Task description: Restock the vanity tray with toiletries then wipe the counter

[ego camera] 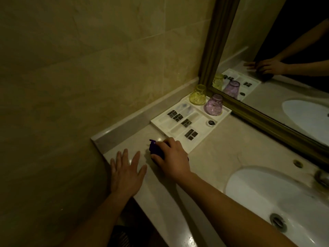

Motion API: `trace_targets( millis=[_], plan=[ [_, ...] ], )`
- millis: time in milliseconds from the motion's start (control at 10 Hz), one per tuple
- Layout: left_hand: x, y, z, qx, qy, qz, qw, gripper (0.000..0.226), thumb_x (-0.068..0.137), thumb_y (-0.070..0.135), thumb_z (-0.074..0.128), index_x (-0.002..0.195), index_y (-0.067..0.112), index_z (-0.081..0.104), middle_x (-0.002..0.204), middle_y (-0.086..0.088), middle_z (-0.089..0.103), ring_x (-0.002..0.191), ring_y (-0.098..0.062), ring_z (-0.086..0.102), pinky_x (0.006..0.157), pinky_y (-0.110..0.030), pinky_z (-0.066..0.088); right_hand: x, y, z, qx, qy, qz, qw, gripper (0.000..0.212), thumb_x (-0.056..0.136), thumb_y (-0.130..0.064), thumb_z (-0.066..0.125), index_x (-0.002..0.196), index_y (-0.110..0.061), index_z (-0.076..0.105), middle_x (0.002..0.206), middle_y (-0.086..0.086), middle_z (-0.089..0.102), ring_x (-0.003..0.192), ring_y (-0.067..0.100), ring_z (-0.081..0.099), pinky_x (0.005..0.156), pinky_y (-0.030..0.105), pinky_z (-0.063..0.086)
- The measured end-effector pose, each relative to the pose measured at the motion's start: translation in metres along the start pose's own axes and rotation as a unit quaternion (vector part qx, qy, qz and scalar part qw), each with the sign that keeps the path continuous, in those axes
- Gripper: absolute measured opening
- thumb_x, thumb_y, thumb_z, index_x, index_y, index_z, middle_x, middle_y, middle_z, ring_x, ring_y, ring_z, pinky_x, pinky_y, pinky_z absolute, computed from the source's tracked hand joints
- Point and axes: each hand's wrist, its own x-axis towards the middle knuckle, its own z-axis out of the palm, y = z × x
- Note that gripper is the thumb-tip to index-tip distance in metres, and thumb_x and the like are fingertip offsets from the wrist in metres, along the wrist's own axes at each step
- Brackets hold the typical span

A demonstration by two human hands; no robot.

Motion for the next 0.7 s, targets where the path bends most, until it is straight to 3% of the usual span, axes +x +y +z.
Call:
trace_targets(
  millis=[200, 400, 500, 700],
  plan=[
    [-0.002, -0.005, 0.001, 0.003, -0.023, 0.002, 1.000, 0.072, 0.090, 0.069, 0.008, 0.153, 0.036, 0.001, 0.162, -0.010, -0.009, 0.147, -0.029, -0.017, 0.117, -0.049, -0.011, 0.030, -0.024, 0.017, -0.020, -0.003, -0.037, 0.999, 0.048, 0.094, -0.049, 0.054, 0.136, -0.026, 0.049, 0.128, 0.003, 0.049, 0.113, 0.020, 0.045, 0.092, 0.033, 0.042],
    [0.002, -0.003, -0.001, -0.031, -0.008, -0.031, 0.999, 0.070, 0.091, 0.066, 0.017, 0.153, 0.034, 0.010, 0.163, -0.007, 0.003, 0.148, -0.028, -0.009, 0.118, -0.049, -0.008, 0.032, -0.015, 0.028, -0.057, -0.082, -0.046, 0.994, 0.056, 0.093, -0.048, 0.055, 0.143, -0.025, 0.046, 0.150, 0.007, 0.040, 0.134, 0.029, 0.038, 0.107, 0.044, 0.038],
    [0.001, -0.005, -0.003, -0.041, 0.007, -0.063, 0.997, 0.076, 0.087, 0.069, 0.014, 0.153, 0.031, 0.010, 0.162, -0.008, 0.007, 0.148, -0.029, -0.006, 0.118, -0.049, -0.007, 0.031, -0.005, 0.028, -0.061, -0.114, -0.030, 0.991, 0.063, 0.093, -0.052, 0.054, 0.148, -0.027, 0.038, 0.157, 0.006, 0.032, 0.140, 0.030, 0.030, 0.113, 0.046, 0.032],
    [0.002, -0.008, -0.015, -0.007, 0.051, -0.055, 0.997, 0.079, 0.084, 0.072, 0.007, 0.152, 0.031, 0.009, 0.161, -0.012, 0.009, 0.148, -0.031, -0.001, 0.115, -0.048, -0.011, 0.032, -0.010, 0.010, -0.053, -0.098, -0.051, 0.993, 0.062, 0.094, -0.053, 0.052, 0.148, -0.026, 0.039, 0.158, 0.005, 0.031, 0.141, 0.029, 0.029, 0.114, 0.045, 0.033]
  ],
)
